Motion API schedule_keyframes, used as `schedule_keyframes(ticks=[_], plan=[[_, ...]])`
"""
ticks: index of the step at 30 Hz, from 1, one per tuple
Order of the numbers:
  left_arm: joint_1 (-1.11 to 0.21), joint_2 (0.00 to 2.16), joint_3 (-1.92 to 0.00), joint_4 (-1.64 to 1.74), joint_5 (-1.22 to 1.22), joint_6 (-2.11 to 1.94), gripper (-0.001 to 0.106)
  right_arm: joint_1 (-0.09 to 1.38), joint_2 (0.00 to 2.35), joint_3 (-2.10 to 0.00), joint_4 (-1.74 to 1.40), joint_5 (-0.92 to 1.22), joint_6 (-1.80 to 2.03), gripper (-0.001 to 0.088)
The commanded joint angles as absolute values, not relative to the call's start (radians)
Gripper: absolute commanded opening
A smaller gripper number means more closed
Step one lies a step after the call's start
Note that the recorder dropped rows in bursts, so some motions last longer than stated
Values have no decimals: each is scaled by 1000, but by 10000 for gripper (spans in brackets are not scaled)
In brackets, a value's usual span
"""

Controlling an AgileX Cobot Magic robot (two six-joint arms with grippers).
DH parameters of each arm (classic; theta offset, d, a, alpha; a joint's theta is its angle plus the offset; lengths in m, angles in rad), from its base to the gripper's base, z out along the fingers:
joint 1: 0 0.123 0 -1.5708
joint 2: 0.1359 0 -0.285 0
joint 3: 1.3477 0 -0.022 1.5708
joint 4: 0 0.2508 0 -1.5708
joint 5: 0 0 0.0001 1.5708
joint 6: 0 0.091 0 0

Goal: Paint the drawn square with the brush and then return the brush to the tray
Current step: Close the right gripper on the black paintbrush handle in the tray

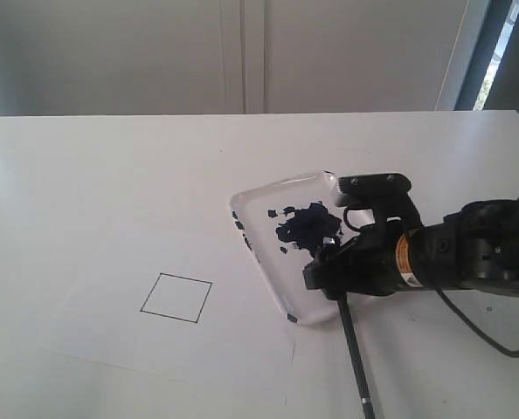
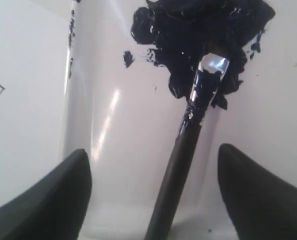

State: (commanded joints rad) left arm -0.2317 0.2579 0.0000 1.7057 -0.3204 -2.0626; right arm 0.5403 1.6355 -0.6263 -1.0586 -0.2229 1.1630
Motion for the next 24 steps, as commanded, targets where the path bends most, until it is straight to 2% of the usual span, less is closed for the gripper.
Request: schedule_keyframes(ticks=[11, 24], plan=[[-232, 258, 0, 1706, -320, -2063, 0, 540, 1554, -491, -1187, -319, 1325, 654], [-232, 258, 0, 1706, -324, -2063, 0, 540, 1560, -464, -1188, -308, 1355, 506]])
